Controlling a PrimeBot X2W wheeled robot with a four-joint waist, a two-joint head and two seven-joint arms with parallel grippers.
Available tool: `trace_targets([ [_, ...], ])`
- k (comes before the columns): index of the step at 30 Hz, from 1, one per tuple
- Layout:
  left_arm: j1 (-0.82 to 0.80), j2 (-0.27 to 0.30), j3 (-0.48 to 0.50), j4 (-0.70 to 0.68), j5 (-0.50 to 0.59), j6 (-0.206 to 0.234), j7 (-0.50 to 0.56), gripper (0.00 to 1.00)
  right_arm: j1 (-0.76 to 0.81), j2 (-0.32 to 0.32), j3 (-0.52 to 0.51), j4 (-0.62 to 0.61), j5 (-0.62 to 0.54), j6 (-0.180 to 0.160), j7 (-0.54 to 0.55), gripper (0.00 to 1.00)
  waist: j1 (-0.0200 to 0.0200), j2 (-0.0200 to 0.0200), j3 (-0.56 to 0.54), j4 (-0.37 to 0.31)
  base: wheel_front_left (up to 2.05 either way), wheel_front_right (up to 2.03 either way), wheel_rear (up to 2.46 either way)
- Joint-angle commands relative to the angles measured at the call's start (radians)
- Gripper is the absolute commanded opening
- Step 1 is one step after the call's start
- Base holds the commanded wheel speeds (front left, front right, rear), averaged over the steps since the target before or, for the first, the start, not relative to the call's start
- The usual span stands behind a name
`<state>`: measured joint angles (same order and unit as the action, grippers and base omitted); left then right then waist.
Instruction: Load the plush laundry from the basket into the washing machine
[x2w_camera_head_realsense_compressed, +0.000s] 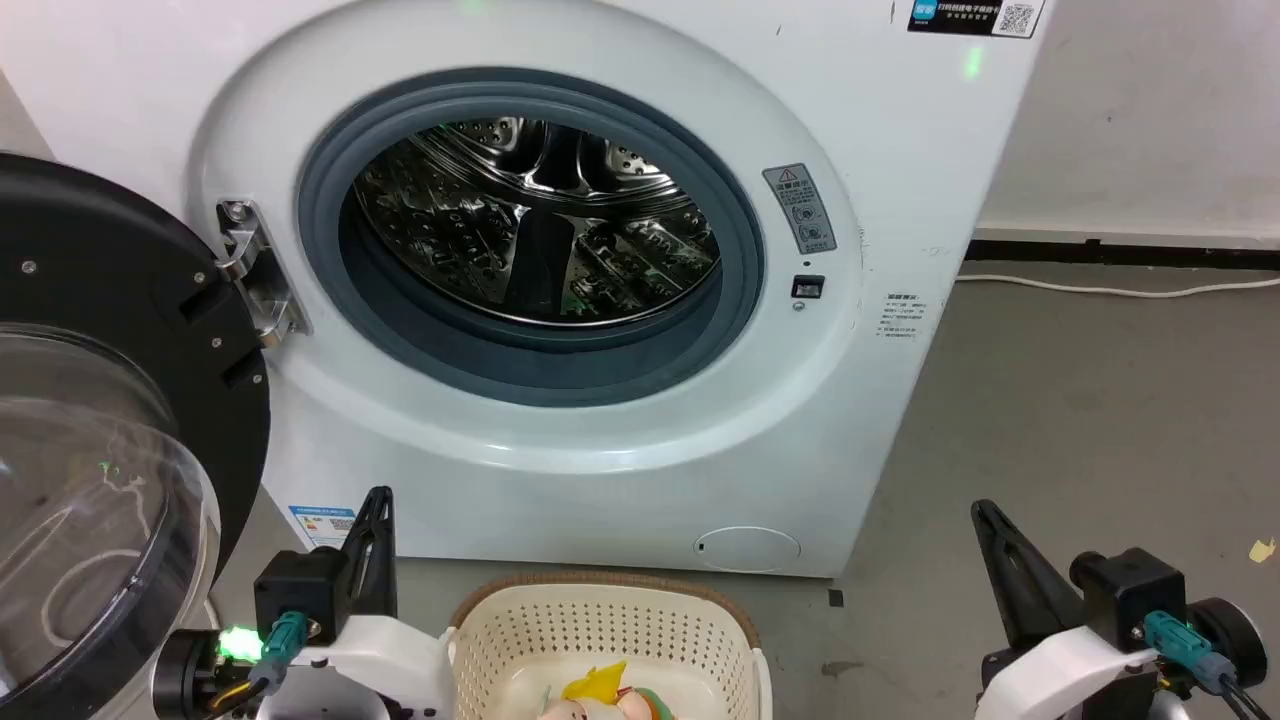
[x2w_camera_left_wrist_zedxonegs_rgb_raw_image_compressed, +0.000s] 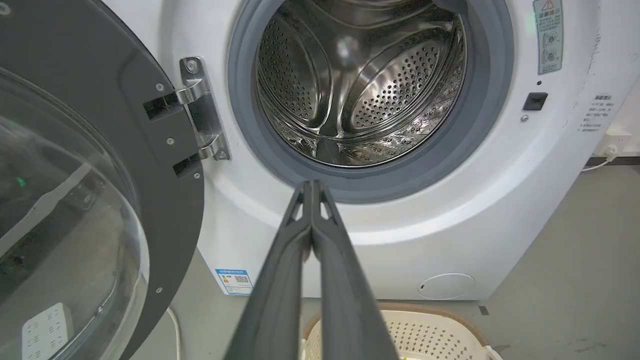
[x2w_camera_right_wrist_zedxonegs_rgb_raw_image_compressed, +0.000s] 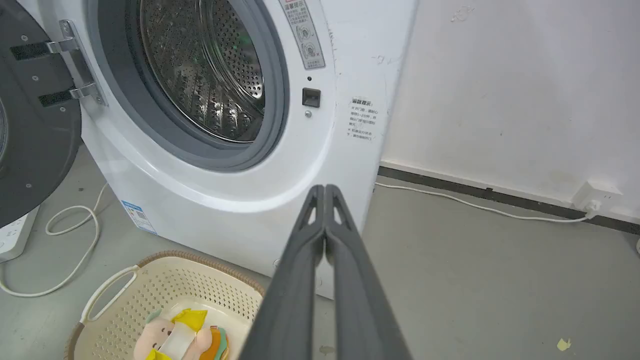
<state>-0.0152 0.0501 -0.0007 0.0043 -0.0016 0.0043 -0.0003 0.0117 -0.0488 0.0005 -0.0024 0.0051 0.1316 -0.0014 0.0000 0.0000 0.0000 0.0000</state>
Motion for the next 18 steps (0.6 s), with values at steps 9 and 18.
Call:
trace_targets([
  [9, 0.015, 0.000, 0.001, -0.004, 0.002, -0.004, 0.000, 0.00, -0.012, -0.001, 0.000, 0.002, -0.005, -0.001, 0.001, 0.00, 0.0000, 0.0000, 0.000, 0.000, 0.00, 0.00, 0.00],
  [18, 0.015, 0.000, 0.001, -0.004, 0.002, -0.004, 0.000, 0.00, -0.012, -0.001, 0.000, 0.002, -0.005, -0.001, 0.001, 0.00, 0.0000, 0.0000, 0.000, 0.000, 0.00, 0.00, 0.00],
])
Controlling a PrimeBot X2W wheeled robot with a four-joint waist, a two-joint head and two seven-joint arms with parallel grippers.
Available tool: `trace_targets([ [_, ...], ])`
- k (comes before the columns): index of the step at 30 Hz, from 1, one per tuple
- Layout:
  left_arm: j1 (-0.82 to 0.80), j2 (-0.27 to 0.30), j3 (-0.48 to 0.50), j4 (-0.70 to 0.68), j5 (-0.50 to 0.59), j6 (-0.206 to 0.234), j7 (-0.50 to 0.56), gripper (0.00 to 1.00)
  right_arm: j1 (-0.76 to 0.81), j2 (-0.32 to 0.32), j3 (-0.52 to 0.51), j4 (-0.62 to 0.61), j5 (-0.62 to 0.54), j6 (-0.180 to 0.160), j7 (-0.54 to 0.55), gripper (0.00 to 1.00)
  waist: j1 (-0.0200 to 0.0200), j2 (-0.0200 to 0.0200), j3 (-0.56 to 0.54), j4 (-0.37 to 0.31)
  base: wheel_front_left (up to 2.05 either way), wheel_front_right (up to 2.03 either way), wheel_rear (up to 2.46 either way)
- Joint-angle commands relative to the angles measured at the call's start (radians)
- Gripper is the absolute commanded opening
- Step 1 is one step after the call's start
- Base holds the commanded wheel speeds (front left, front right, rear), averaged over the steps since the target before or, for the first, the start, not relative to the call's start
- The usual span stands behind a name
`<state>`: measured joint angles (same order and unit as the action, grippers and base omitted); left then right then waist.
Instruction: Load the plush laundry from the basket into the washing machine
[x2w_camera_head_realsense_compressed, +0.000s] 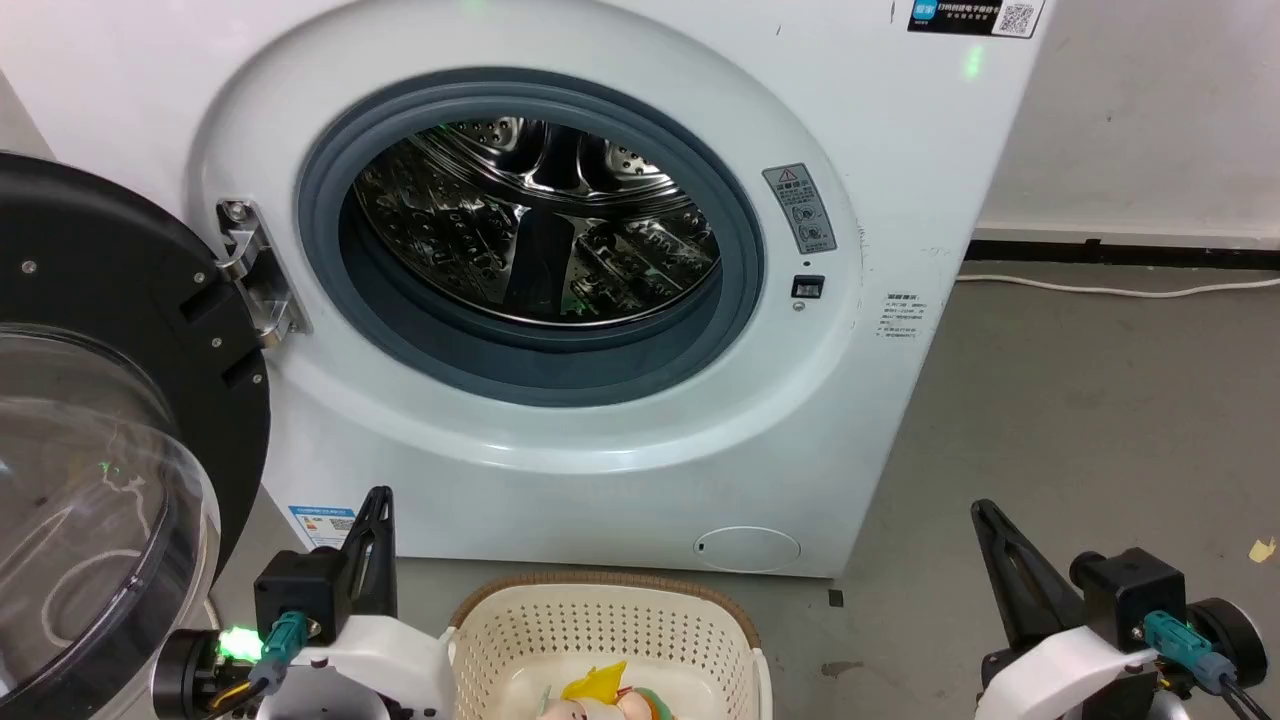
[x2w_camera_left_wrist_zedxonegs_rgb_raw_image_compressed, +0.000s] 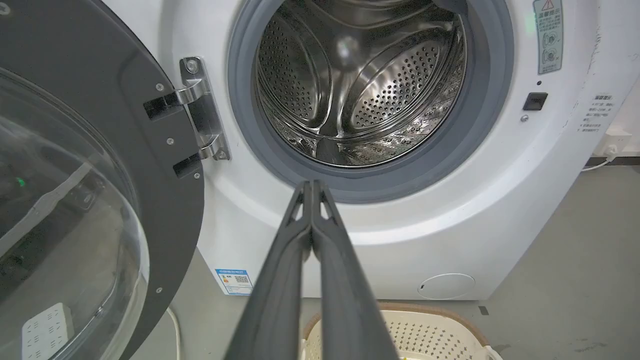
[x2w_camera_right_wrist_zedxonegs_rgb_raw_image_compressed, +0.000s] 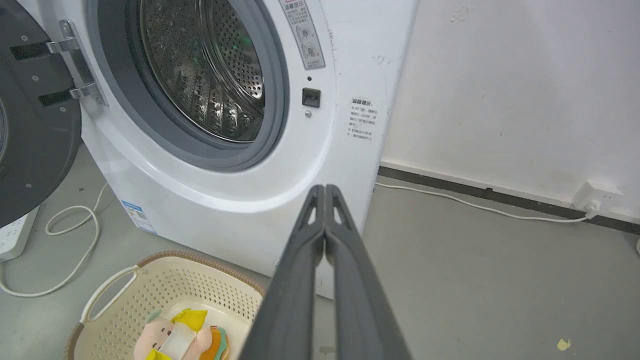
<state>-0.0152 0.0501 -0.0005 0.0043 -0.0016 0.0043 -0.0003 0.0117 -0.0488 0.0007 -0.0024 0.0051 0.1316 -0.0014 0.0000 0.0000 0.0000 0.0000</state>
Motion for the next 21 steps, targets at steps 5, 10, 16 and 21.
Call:
trace_targets([
  [5, 0.015, 0.000, 0.000, -0.004, 0.002, -0.004, 0.000, 0.00, -0.012, -0.001, -0.001, 0.002, -0.005, -0.001, 0.001, 0.00, 0.0000, 0.0000, 0.000, 0.000, 0.00, 0.00, 0.00],
  [10, 0.015, 0.000, 0.000, -0.004, 0.002, -0.004, 0.000, 0.00, -0.012, -0.001, -0.001, 0.002, -0.005, -0.001, 0.001, 0.00, 0.0000, 0.0000, 0.000, 0.000, 0.00, 0.00, 0.00],
  [16, 0.015, 0.000, 0.000, -0.004, 0.002, -0.004, 0.000, 0.00, -0.012, -0.001, -0.001, 0.002, -0.005, -0.001, 0.001, 0.00, 0.0000, 0.0000, 0.000, 0.000, 0.00, 0.00, 0.00],
  [21, 0.015, 0.000, 0.000, -0.004, 0.002, -0.004, 0.000, 0.00, -0.012, -0.001, -0.001, 0.002, -0.005, -0.001, 0.001, 0.00, 0.0000, 0.0000, 0.000, 0.000, 0.00, 0.00, 0.00],
])
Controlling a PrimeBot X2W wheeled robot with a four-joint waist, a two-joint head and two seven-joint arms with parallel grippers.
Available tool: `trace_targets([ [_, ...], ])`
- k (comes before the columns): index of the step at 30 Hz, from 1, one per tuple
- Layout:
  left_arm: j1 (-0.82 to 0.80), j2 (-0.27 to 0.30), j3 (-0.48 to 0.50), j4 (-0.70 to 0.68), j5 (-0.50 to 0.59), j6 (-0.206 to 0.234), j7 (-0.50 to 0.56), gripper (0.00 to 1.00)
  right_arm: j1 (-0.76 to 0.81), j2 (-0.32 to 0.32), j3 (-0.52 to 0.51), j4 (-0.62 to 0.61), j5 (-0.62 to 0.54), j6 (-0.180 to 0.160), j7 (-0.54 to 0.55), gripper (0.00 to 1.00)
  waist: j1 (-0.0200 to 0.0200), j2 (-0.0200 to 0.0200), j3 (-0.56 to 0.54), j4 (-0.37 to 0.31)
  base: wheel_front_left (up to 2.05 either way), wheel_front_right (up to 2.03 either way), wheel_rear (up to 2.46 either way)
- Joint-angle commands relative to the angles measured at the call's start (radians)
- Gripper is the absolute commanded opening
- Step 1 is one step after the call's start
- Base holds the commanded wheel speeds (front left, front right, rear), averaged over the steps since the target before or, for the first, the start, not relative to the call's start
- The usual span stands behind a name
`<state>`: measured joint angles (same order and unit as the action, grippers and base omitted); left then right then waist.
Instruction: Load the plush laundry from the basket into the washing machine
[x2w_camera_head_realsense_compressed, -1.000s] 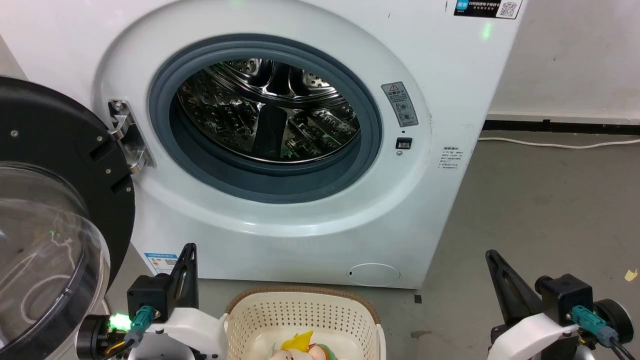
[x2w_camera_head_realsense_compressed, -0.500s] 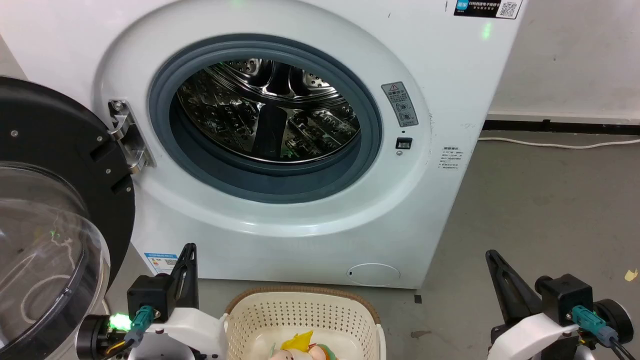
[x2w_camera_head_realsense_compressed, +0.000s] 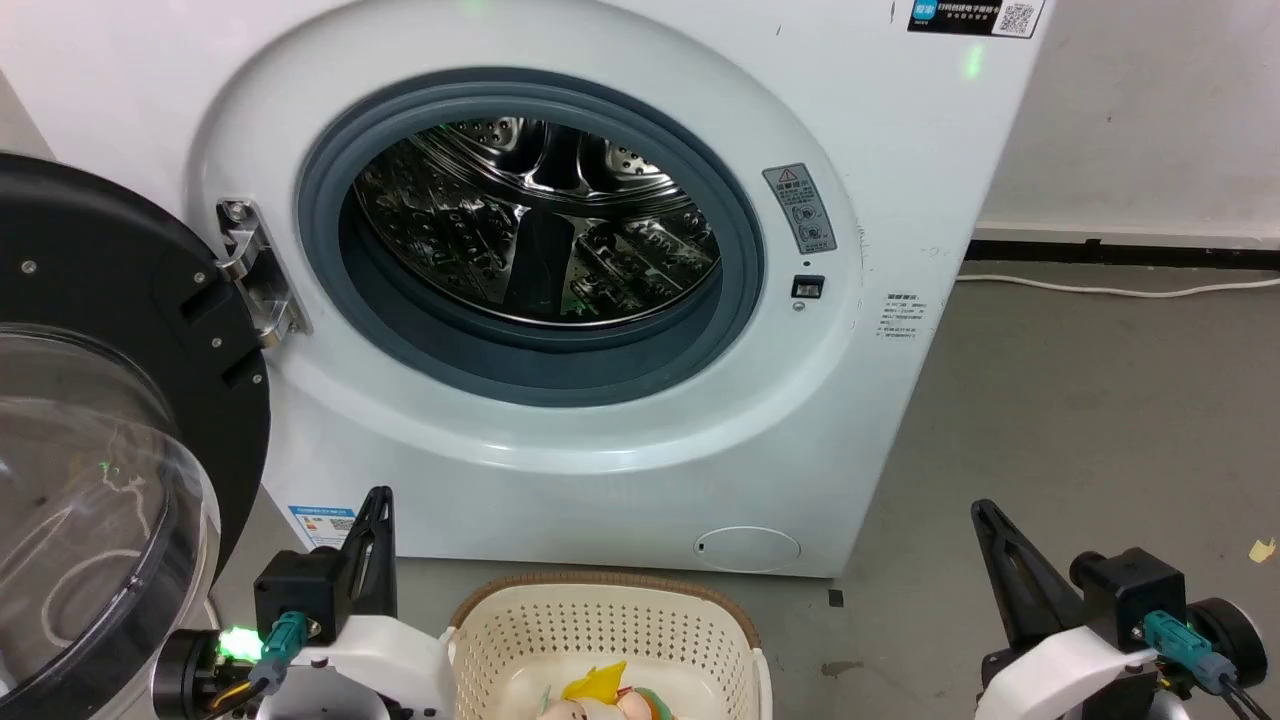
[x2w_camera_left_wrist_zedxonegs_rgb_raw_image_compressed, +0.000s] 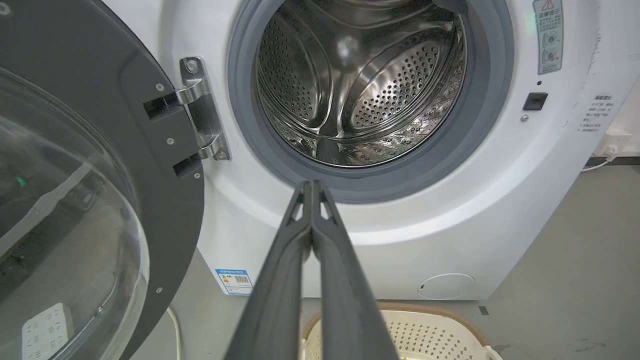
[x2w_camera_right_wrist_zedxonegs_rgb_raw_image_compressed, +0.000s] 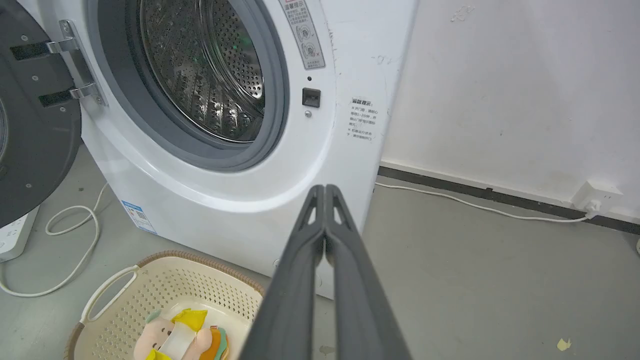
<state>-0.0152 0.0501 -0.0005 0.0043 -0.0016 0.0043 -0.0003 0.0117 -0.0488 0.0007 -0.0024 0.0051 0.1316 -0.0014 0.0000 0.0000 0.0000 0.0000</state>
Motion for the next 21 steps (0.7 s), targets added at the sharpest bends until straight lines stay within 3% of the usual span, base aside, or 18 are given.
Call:
trace_targets([
  [1, 0.015, 0.000, 0.000, -0.004, 0.002, -0.004, 0.000, 0.00, -0.012, -0.001, -0.001, 0.002, -0.005, -0.001, 0.001, 0.00, 0.0000, 0.0000, 0.000, 0.000, 0.00, 0.00, 0.00],
  [7, 0.015, 0.000, 0.000, -0.004, 0.002, -0.004, 0.000, 0.00, -0.012, -0.001, -0.001, 0.002, -0.005, -0.001, 0.001, 0.00, 0.0000, 0.0000, 0.000, 0.000, 0.00, 0.00, 0.00],
  [8, 0.000, 0.000, 0.000, 0.000, 0.000, 0.000, 0.000, 1.00, 0.000, 0.000, 0.000, 0.000, 0.000, 0.000, 0.000, 1.00, 0.0000, 0.0000, 0.000, 0.000, 0.00, 0.00, 0.00],
  [21, 0.002, 0.000, -0.010, -0.008, -0.008, 0.001, -0.021, 1.00, -0.001, 0.000, -0.007, -0.006, 0.015, 0.000, -0.021, 1.00, 0.0000, 0.0000, 0.010, -0.003, 0.00, 0.00, 0.00],
])
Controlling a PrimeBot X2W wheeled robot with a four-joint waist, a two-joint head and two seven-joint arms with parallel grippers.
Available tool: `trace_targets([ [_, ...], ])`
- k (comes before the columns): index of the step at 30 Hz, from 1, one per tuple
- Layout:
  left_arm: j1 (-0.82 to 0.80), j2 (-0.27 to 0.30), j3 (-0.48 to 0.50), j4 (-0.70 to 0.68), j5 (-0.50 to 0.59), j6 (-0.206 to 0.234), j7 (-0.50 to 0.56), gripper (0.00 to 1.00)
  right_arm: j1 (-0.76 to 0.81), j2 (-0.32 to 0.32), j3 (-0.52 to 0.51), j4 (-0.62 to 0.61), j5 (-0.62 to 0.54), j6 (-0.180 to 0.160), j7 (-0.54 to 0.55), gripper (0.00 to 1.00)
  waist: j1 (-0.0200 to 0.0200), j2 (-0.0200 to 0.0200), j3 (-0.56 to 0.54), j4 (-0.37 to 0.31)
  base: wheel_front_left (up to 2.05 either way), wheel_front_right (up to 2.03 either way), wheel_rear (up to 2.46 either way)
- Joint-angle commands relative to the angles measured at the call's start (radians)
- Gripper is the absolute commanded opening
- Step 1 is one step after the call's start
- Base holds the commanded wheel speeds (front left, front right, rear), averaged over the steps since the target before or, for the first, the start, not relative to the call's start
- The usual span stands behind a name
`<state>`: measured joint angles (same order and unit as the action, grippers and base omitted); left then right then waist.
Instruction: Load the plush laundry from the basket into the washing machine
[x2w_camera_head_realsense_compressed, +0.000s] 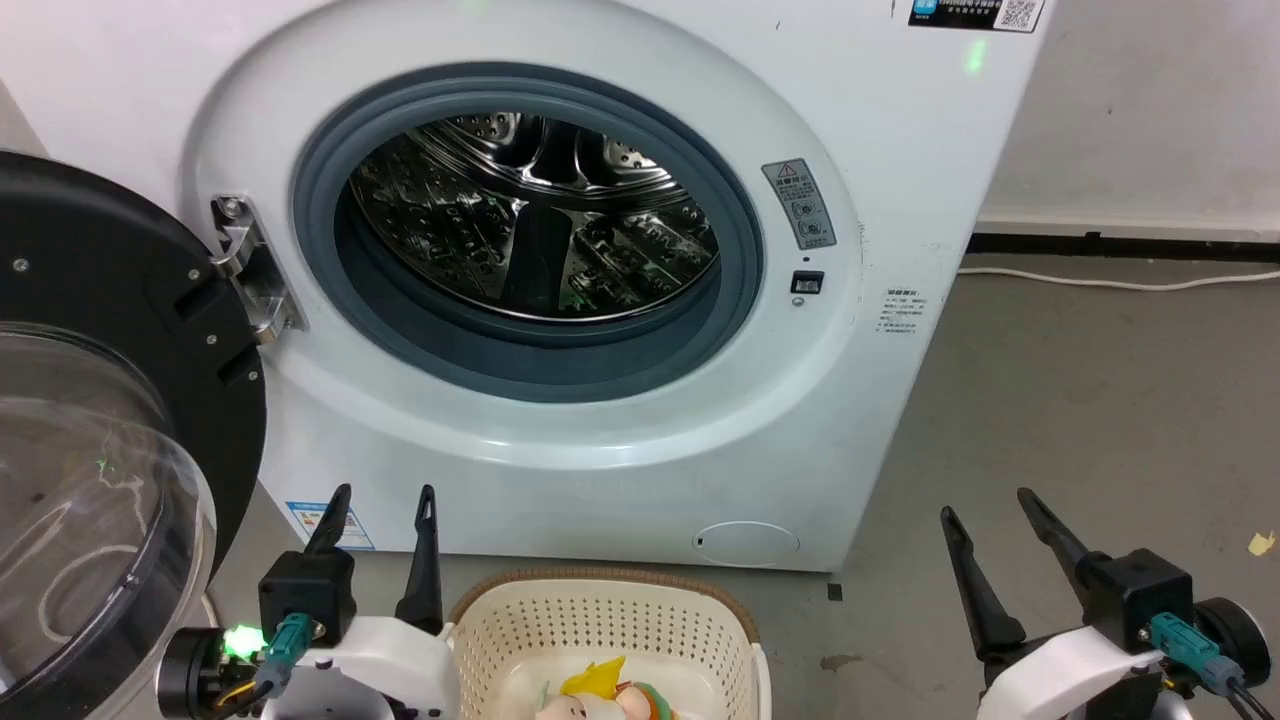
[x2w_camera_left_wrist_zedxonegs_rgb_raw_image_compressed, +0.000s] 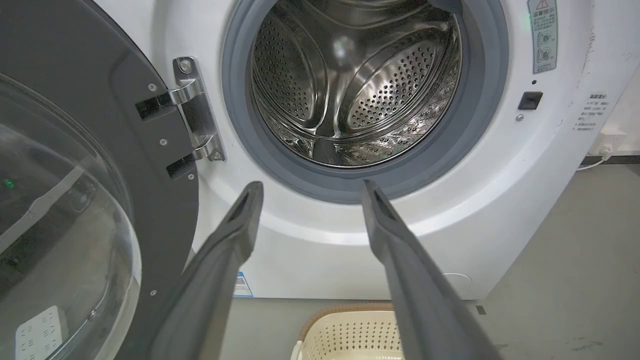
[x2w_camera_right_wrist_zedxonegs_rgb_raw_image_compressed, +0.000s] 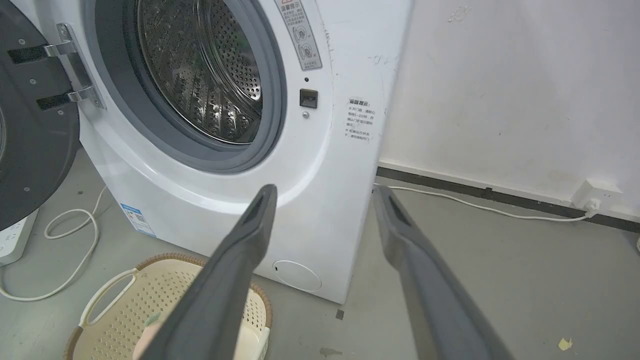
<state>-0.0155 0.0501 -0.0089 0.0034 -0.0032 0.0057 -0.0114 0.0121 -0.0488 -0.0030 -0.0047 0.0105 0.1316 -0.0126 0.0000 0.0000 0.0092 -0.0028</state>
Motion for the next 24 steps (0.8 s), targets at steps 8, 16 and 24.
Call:
trace_targets([
  [8, -0.006, 0.000, -0.011, 0.010, -0.009, -0.007, -0.026, 1.00, -0.011, 0.000, -0.005, -0.011, 0.021, 0.000, -0.026, 1.00, 0.0000, 0.0000, 0.037, -0.013, 0.00, 0.00, 0.00],
  [16, -0.033, 0.007, -0.021, 0.070, -0.013, -0.017, -0.043, 1.00, -0.026, 0.000, -0.005, -0.022, 0.028, 0.000, -0.043, 1.00, 0.0000, 0.0000, 0.090, -0.033, 0.00, 0.00, 0.00],
  [24, -0.083, 0.016, -0.035, 0.160, -0.019, -0.027, -0.051, 1.00, -0.042, 0.000, -0.004, -0.028, 0.048, 0.000, -0.059, 1.00, 0.0000, 0.0000, 0.149, -0.056, 0.00, 0.00, 0.00],
])
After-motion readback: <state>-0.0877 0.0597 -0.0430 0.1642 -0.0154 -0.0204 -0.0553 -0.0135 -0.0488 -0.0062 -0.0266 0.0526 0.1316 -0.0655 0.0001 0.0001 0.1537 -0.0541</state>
